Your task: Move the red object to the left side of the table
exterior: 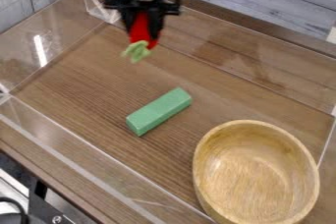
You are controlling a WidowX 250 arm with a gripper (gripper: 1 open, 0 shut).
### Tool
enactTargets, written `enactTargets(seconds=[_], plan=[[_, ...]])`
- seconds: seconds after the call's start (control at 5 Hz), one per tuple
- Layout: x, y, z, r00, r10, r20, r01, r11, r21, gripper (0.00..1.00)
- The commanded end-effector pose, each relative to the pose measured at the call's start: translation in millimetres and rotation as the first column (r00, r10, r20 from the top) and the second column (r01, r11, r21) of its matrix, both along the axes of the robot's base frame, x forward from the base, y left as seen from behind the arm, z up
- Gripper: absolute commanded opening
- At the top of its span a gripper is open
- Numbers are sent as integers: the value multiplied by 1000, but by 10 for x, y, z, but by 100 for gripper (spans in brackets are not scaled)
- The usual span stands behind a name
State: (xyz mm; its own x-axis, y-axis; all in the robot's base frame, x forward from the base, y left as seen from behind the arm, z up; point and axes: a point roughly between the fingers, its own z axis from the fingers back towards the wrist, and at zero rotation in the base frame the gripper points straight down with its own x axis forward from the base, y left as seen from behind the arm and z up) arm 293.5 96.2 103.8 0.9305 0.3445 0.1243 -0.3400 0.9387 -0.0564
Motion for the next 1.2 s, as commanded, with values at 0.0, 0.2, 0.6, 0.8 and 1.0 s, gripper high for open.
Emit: enactTargets(seconds=[0.0, 0.2, 0.6, 0.8, 1.0], plan=[[-106, 327, -32, 999, 34, 25, -35, 999, 41, 0], [-194, 510, -225, 998, 68, 14, -69, 996, 61, 0], [114, 448, -549, 1000, 2, -25, -1, 997, 79, 0], [150, 437, -681, 998, 38, -50, -34, 997, 71, 100], [147, 421, -721, 994, 78, -75, -75, 996, 53, 100]])
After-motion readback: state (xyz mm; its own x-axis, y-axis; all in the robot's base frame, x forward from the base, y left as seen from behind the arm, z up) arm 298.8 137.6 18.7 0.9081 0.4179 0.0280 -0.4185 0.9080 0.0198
